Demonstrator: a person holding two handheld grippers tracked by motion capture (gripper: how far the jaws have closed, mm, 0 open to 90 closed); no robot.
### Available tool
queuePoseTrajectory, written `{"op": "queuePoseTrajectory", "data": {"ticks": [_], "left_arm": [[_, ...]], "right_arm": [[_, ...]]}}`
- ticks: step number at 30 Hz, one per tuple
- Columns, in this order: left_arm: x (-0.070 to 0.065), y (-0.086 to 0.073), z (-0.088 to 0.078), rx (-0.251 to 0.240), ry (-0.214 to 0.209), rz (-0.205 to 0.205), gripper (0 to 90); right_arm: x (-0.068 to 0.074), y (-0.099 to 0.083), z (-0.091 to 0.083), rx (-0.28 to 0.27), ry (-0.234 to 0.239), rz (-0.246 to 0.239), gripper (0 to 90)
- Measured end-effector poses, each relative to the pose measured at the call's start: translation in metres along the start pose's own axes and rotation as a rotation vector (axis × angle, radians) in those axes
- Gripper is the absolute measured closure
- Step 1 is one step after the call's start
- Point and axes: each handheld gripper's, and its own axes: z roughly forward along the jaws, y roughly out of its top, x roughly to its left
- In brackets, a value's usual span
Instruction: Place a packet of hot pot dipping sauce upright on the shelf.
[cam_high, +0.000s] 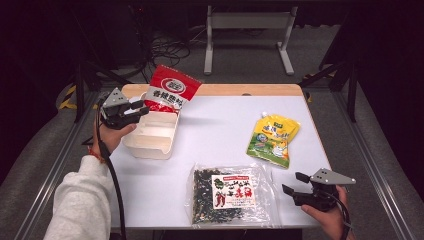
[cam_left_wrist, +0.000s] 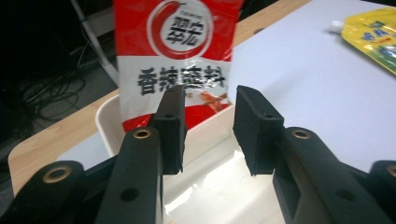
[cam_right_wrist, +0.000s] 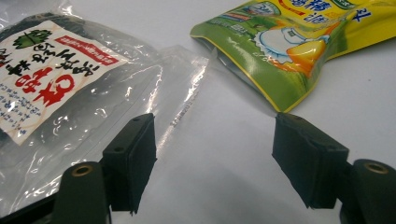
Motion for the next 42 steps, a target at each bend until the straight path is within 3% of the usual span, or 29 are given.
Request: {"op": "queuePoseTrajectory", "data": {"ticks": [6, 7, 8, 10, 22, 30, 42], "left_arm": [[-0.02, -0.004, -0.016, -0.021, -0.034, 0.036, 62.6], [-0.024, -0.006, -0.018, -0.023, -0.047, 0.038, 64.0], [-0.029, -0.01, -0.023, -0.04, -0.089, 0.044, 69.8], [-0.033, -0.012, -0.025, -0.046, -0.097, 0.035, 70.8], [-0.069, -0.031, -0.054, -0.08, -0.132, 0.075, 69.2], [-0.1, -0.054, -0.061, -0.056, -0.168, 0.111, 65.2], [-0.133, -0.083, -0.059, -0.011, -0.225, 0.102, 56.3]], "right_arm": [[-0.008, 0.003, 0.002, -0.01, -0.009, 0.005, 30.2], [-0.01, 0.004, 0.002, -0.012, -0.012, 0.01, 30.2], [-0.014, 0.005, 0.002, -0.015, -0.016, 0.017, 30.2], [-0.016, 0.005, 0.003, -0.015, -0.017, 0.017, 30.2], [-0.032, 0.011, 0.005, -0.022, -0.05, 0.03, 31.4], [-0.037, 0.014, 0.0, -0.036, -0.07, 0.042, 30.9], [-0.037, 0.024, 0.01, -0.029, -0.069, 0.001, 32.0]]}}
